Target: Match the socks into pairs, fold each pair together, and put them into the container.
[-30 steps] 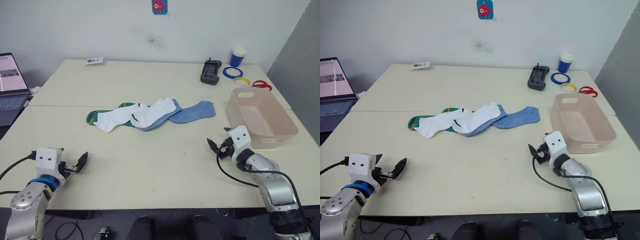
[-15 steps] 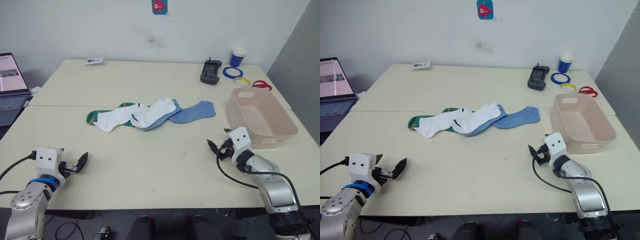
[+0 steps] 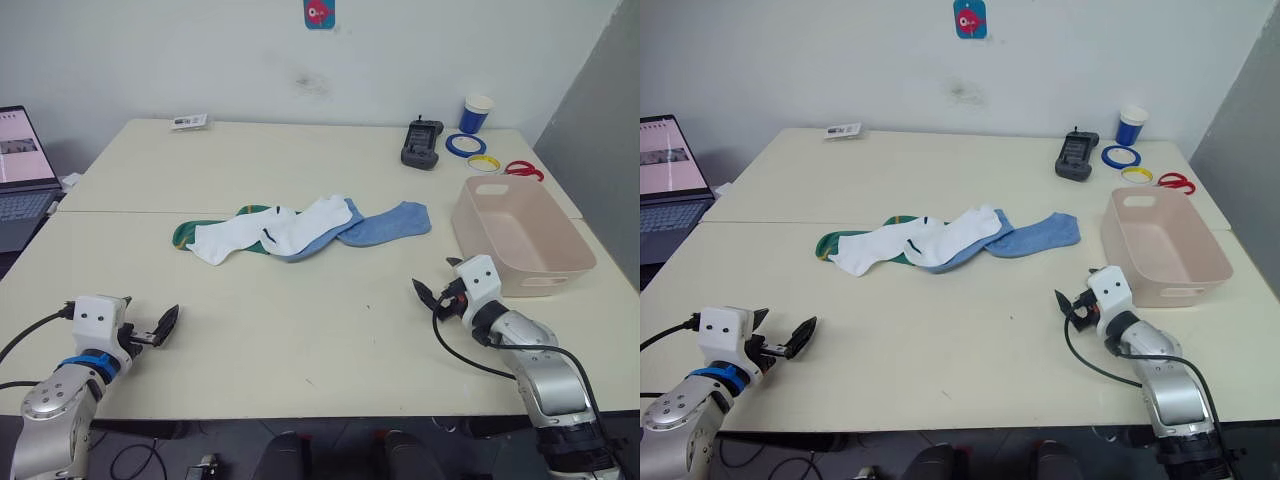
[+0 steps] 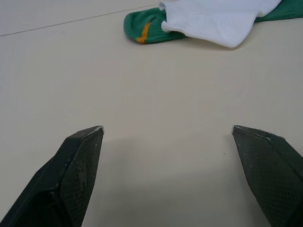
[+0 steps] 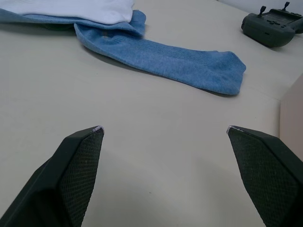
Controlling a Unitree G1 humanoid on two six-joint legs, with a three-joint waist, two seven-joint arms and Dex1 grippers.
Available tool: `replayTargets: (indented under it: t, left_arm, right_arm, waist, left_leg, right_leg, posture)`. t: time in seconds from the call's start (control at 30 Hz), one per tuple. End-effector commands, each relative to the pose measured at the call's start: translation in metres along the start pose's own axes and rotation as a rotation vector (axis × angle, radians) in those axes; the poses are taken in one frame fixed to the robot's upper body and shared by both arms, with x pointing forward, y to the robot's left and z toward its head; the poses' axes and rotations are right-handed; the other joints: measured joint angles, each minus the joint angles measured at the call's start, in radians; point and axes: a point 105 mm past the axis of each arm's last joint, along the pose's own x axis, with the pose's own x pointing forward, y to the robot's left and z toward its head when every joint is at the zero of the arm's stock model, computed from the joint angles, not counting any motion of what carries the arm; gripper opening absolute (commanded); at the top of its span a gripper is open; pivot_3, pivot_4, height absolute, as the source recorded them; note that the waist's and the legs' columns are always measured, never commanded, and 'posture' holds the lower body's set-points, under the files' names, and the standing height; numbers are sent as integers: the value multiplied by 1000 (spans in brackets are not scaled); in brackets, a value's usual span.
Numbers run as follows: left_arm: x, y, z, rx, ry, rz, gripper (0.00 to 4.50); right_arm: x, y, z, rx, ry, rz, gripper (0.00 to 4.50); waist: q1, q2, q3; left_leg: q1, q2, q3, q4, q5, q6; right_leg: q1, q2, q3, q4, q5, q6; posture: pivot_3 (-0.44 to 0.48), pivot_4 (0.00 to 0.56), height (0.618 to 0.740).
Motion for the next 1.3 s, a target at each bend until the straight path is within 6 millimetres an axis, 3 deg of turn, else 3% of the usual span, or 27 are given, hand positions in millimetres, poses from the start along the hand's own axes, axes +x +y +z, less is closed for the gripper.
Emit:
replayTargets:
  t: [0.03, 0.7, 0.83, 1.07, 1.2, 1.3]
  left_arm:
    - [0, 3, 17, 20, -50, 2, 4500]
    - [-3, 0, 18, -9, -61, -6, 4500]
    - [-8, -1, 17, -43, -65, -13, 4500]
    - [-16, -10, 14, -114, -70, -17, 4500]
    - [-22, -16, 13, -165, -82, -3, 4500]
    - [-28, -22, 12, -189, -84, 3, 4500]
  right_arm:
    - [-2, -2, 9, -14, -40, 0, 4474]
    - [4, 6, 20, -48, -74, 73, 4474]
    - [13, 26, 39, -65, -124, 188, 4474]
    - [34, 72, 101, -147, -265, 470, 4474]
    - [44, 88, 122, -174, -310, 538, 4474]
    - [47, 91, 126, -179, -319, 549, 4474]
  waist:
    - [0, 0, 0]
    - [0, 0, 0]
    - [-2, 0, 0]
    - [-6, 1, 0]
    - [-5, 1, 0]
    - [-3, 0, 0]
  left_leg:
    - [0, 0, 0, 0, 0, 0]
    - [0, 0, 0, 0, 0, 0]
    - [0, 1, 0, 0, 0, 0]
    - [0, 4, -1, 0, 0, 0]
    - [0, 5, -1, 0, 0, 0]
    - [0, 6, -1, 0, 0, 0]
  right_leg:
    - [0, 0, 0, 0, 0, 0]
    - [0, 0, 0, 0, 0, 0]
    - [0, 0, 0, 0, 0, 0]
    - [0, 1, -1, 0, 1, -1]
    - [0, 2, -2, 0, 1, -2]
    - [0, 2, -3, 0, 1, -3]
  posture:
    - [0, 150, 740]
    - [0, 150, 740]
    - [0, 150, 740]
    - [0, 150, 740]
    - [0, 150, 740]
    - [0, 150, 740]
